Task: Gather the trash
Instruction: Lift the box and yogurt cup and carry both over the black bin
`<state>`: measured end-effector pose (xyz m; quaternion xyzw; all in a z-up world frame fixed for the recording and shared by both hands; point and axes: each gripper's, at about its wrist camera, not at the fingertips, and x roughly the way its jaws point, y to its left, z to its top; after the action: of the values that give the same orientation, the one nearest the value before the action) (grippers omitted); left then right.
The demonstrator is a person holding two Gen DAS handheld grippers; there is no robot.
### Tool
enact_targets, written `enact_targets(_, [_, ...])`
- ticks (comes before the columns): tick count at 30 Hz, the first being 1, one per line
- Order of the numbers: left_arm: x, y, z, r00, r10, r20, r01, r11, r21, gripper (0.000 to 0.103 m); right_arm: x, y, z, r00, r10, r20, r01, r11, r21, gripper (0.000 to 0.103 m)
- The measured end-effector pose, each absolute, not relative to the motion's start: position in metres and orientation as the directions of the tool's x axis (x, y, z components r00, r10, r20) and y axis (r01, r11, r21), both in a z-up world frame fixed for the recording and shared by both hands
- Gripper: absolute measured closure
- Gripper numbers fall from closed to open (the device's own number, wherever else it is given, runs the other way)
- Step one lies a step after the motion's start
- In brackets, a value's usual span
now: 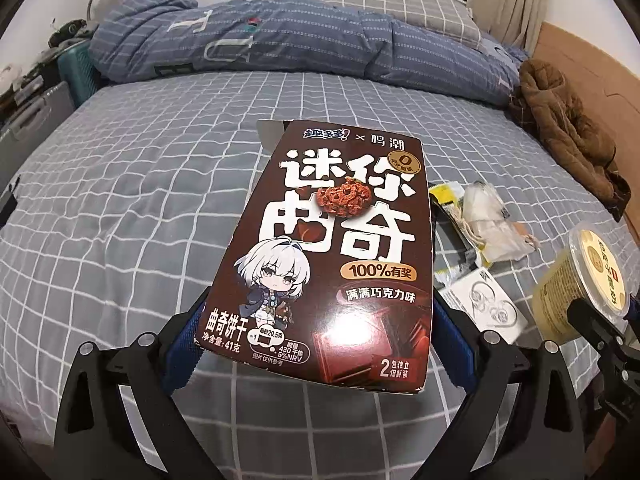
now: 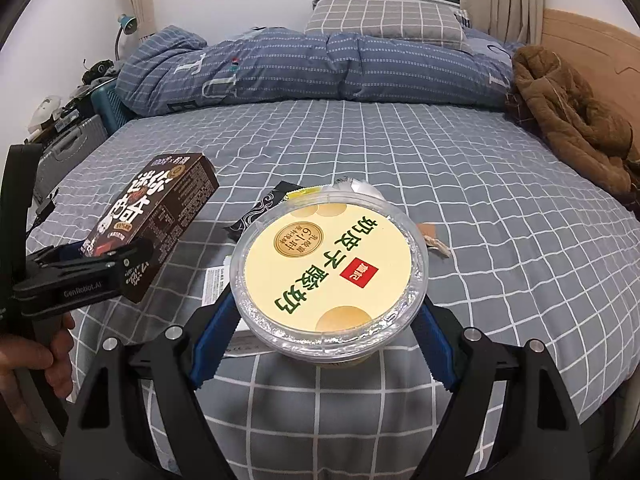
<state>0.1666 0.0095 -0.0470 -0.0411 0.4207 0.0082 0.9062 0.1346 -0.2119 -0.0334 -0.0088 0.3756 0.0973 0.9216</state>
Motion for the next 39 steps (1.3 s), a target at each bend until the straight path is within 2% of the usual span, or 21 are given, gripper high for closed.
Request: enact_targets(39, [0.066,-0.007,-0.024,0.673,-0.058,-0.737,-0.032,0.994,-0.107,0.009,0.061,-0.208,-0.004,0.733,0.196,-0.651,-0.209,0.976,0.058,0.026])
